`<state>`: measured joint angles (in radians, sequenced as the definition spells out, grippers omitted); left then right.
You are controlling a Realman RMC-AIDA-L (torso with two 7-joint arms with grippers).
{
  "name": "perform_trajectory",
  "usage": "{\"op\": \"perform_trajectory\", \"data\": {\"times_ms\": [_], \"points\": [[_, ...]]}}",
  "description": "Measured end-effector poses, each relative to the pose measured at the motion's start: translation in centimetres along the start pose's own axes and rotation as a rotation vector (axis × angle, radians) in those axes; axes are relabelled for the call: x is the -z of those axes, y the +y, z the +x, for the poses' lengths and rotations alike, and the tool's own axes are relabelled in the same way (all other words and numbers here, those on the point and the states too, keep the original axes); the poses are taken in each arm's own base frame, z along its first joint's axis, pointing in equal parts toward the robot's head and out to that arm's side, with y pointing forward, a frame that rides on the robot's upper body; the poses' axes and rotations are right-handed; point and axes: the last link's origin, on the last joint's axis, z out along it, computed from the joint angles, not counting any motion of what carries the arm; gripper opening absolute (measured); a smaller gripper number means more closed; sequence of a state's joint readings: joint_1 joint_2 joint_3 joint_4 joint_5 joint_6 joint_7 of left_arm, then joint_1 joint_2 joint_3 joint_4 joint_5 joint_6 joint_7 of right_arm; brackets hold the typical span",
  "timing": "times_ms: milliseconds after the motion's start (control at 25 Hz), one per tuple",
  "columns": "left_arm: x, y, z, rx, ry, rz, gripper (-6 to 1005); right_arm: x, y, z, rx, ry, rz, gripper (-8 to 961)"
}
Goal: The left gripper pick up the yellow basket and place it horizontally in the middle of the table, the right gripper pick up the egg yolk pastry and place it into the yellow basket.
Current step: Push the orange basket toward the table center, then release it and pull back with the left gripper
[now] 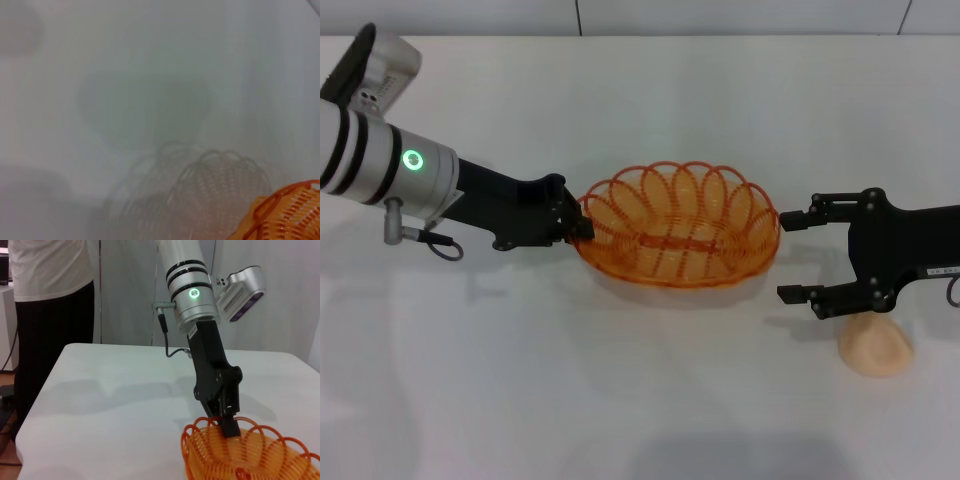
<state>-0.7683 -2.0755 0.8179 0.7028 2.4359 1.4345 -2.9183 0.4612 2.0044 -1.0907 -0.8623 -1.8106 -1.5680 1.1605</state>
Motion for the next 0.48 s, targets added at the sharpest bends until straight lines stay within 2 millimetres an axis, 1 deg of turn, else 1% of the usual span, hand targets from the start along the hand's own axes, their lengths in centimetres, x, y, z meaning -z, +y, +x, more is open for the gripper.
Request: {"op": "perform_trajectory", "data": {"times_ms": [240, 440, 480], "points": [[0.32, 0.01, 0.12, 0.001, -0.003, 0.012, 113, -0.04, 0.01, -0.06, 0.007, -0.005, 0.002, 767], [0.41, -0.35, -0.07, 0.013, -0.007, 0.015, 118, -0.11, 0.02, -0.10, 0.012, -0.007, 0.002, 767], [0.50, -0.46, -0.09, 0.016, -0.007, 0.015, 167, -0.12, 0.00, -0.12, 0.013, -0.007, 0.001, 767]]}}
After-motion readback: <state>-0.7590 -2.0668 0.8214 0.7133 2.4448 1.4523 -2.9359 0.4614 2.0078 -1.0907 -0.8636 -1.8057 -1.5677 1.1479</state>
